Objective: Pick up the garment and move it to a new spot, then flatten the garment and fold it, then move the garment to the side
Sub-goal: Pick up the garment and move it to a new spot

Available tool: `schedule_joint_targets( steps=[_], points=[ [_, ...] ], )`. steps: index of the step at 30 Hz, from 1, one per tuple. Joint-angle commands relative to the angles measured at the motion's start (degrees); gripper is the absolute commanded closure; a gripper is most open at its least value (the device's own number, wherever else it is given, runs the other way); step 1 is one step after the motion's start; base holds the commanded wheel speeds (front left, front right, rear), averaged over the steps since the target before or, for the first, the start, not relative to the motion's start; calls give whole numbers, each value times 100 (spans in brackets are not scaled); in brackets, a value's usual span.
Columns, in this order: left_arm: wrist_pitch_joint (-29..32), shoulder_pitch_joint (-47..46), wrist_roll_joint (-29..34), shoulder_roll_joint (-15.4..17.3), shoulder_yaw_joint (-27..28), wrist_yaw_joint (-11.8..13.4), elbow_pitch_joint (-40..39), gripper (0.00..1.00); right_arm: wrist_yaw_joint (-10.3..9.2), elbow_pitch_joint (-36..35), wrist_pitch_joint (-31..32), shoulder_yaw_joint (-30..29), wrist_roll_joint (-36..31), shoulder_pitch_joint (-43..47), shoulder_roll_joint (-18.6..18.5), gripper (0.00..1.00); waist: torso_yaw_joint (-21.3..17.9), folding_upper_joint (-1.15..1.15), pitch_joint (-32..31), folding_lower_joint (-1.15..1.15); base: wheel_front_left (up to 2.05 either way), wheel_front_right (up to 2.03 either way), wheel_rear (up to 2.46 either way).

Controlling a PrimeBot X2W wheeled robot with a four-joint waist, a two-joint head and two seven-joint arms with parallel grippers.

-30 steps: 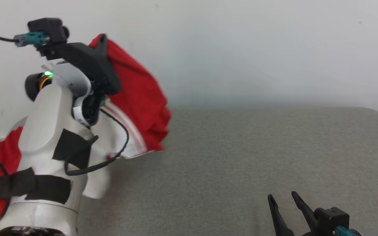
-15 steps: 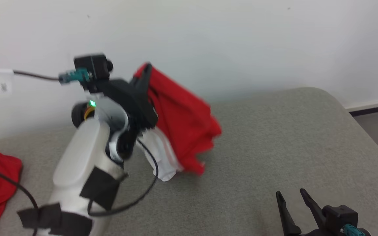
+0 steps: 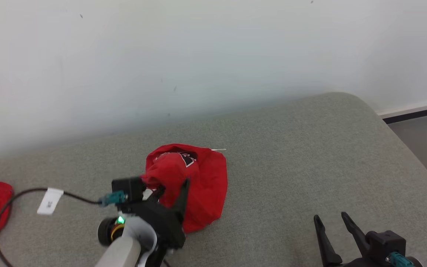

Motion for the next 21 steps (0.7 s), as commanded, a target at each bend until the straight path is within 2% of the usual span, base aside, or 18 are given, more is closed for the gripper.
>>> schedule_joint_targets(
  steps=[1,6,12,18,21],
  points=[
    [-123,211,66,60,5,15,-13,0,19,-3,-5,-30,-27,-14,-3,0,33,0,-38,0,0,0,0],
    [-787,822,173,259,97,88,-264,0,19,-27,-6,-156,-82,132,-5,0,214,0,-163,0,0,0,0],
    [-1578,1625,529,641,222,215,-1000,0,19,-41,-149,-344,-72,327,-4,0,603,0,-278,0,0,0,0],
    [-1718,2368,1102,935,517,331,-1899,0,19,50,-343,-407,-23,424,-3,0,918,0,-342,0,0,0,0],
    [-1711,2799,1290,837,903,400,-2332,0,19,123,-449,-410,-25,449,-4,0,1017,0,-392,0,0,0,0]
  ],
)
